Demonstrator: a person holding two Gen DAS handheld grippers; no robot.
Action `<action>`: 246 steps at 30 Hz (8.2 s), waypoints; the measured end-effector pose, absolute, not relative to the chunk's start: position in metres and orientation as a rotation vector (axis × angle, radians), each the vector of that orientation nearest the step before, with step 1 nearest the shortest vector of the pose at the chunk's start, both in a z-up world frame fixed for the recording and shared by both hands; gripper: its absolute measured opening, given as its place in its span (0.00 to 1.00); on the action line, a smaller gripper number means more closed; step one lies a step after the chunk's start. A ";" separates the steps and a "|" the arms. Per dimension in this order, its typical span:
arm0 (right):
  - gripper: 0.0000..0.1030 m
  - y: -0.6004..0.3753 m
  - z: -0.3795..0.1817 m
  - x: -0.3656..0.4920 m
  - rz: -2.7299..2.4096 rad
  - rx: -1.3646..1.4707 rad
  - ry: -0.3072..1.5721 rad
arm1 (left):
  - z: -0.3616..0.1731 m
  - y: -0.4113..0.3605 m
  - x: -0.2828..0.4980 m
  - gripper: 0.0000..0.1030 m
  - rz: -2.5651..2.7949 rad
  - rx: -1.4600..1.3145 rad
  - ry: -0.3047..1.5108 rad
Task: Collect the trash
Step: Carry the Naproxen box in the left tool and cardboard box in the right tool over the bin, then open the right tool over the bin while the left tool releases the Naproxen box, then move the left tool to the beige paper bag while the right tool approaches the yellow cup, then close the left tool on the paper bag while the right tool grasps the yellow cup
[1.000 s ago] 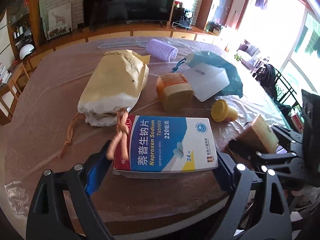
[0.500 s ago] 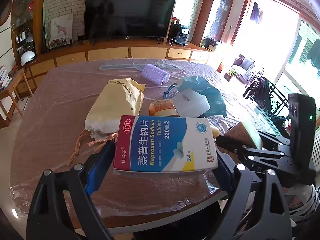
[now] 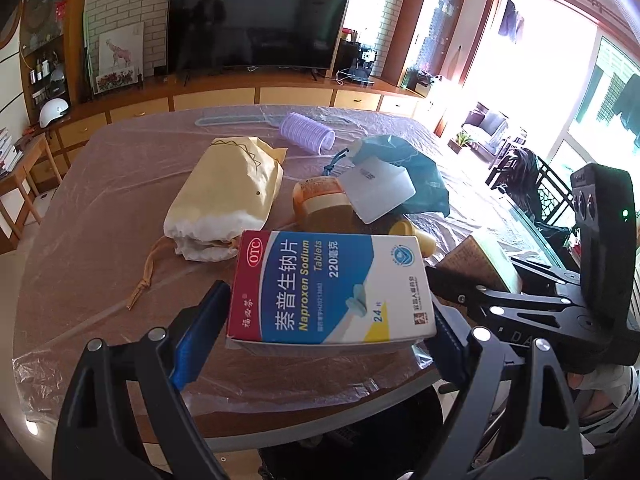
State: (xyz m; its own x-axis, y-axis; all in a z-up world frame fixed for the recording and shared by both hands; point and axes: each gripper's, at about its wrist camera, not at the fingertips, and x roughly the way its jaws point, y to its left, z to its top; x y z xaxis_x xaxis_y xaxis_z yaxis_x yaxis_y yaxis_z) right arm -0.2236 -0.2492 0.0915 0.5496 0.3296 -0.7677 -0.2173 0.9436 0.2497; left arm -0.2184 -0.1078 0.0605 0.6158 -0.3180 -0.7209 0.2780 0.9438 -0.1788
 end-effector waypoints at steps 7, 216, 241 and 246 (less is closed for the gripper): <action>0.45 -0.240 0.096 -0.229 0.299 0.141 0.932 | 0.058 -0.102 -0.225 0.88 -0.326 -0.031 0.841; 0.81 -0.246 0.077 -0.173 0.039 0.315 1.008 | 0.045 -0.064 -0.055 0.98 -0.299 -0.106 0.941; 0.43 -0.245 0.070 -0.177 0.100 0.277 1.003 | 0.027 -0.077 -0.072 0.71 -0.171 -0.083 0.960; 0.43 -0.242 0.071 -0.182 0.116 0.234 0.999 | 0.028 -0.077 -0.079 0.69 -0.175 -0.088 0.953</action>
State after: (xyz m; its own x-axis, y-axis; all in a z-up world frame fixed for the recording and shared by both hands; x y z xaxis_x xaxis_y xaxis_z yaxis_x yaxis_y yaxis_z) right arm -0.1820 -0.2419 0.0708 0.5375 0.2038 -0.8183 0.0101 0.9687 0.2478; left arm -0.0791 -0.0773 0.0279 0.5668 -0.1871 -0.8023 0.1100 0.9823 -0.1514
